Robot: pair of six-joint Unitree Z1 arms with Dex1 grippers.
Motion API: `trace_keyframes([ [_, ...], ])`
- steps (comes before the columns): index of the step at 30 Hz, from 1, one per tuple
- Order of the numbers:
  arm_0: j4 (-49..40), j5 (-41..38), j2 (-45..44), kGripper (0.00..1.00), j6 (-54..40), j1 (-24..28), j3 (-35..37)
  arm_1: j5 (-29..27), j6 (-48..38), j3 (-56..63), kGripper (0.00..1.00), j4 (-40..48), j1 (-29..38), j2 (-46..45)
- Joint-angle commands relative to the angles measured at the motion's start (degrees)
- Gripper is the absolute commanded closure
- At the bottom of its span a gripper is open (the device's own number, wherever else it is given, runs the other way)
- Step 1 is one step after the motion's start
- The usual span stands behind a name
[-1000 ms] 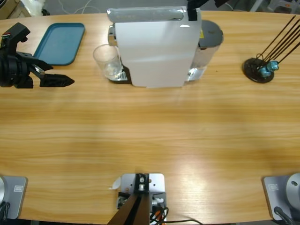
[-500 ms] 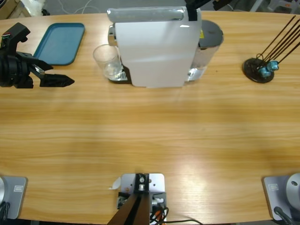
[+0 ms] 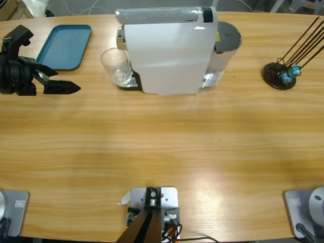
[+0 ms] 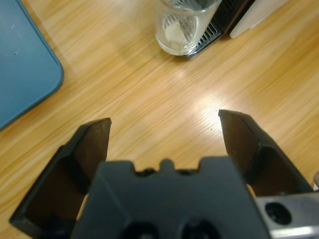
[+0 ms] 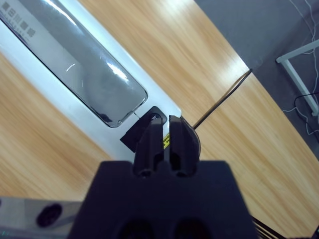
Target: Pour coffee
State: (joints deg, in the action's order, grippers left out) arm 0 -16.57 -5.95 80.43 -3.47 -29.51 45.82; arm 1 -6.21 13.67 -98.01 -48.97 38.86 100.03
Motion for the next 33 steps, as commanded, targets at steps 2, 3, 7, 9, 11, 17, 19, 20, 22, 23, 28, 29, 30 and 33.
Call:
trace_keyframes([
  [2,0.67,0.24,1.92,0.064,0.3,-0.37,-1.88,-2.35,0.59,3.49,1.0,-0.51,-0.54,-0.78],
  [3,0.67,0.24,1.92,0.064,0.3,-0.35,-1.88,-2.58,0.5,4.64,1.0,-0.35,-0.54,-1.83],
  [7,0.67,0.24,1.9,0.064,0.23,-0.37,-1.88,-2.09,0.04,7.1,1.0,0.6,-0.13,-2.38],
  [9,0.67,0.21,1.87,0.064,0.22,-0.35,-1.9,-2.07,0.04,6.27,1.0,0.81,-0.01,-1.46],
  [11,0.67,0.15,1.92,0.064,0.22,-0.37,-1.88,-2.14,0.17,4.36,1.0,0.35,-0.01,-0.53],
  [17,0.67,0.15,1.99,0.064,0.22,-0.34,-1.88,-2.19,0.55,-0.16,1.0,-1.57,0.34,1.07],
  [19,0.67,0.15,2.01,0.064,0.22,-0.37,-1.88,-2.04,0.5,-0.2,1.0,-1.57,0.87,1.7],
  [20,0.67,0.15,2.01,0.064,0.22,-0.35,-1.88,-1.84,0.48,-0.07,1.0,-1.51,0.99,2.1],
  [22,0.67,0.15,2.04,0.064,0.22,-0.37,-1.88,-1.12,0.34,0.17,1.0,-1.32,1.41,3.11],
  [23,0.67,0.15,2.08,0.064,0.22,-0.34,-1.88,-0.7,0.31,0.19,1.0,-1.3,1.7,3.76],
  [28,0.67,0.15,2.1,0.064,0.22,-0.37,-1.88,0.06,0.13,0.03,1.0,-1.16,2.36,4.93],
  [29,0.67,0.15,2.1,0.064,0.16,-0.35,-1.88,0.14,0.13,0.01,1.0,-1.16,2.36,5.0],
  [30,0.67,0.15,2.13,0.064,0.13,-0.35,-1.88,0.14,0.13,0.01,1.0,-1.2,2.36,5.04],
  [33,0.67,0.15,2.1,0.064,0.13,-0.32,-1.88,0.04,0.13,0.1,1.0,-1.21,2.45,5.09],
])
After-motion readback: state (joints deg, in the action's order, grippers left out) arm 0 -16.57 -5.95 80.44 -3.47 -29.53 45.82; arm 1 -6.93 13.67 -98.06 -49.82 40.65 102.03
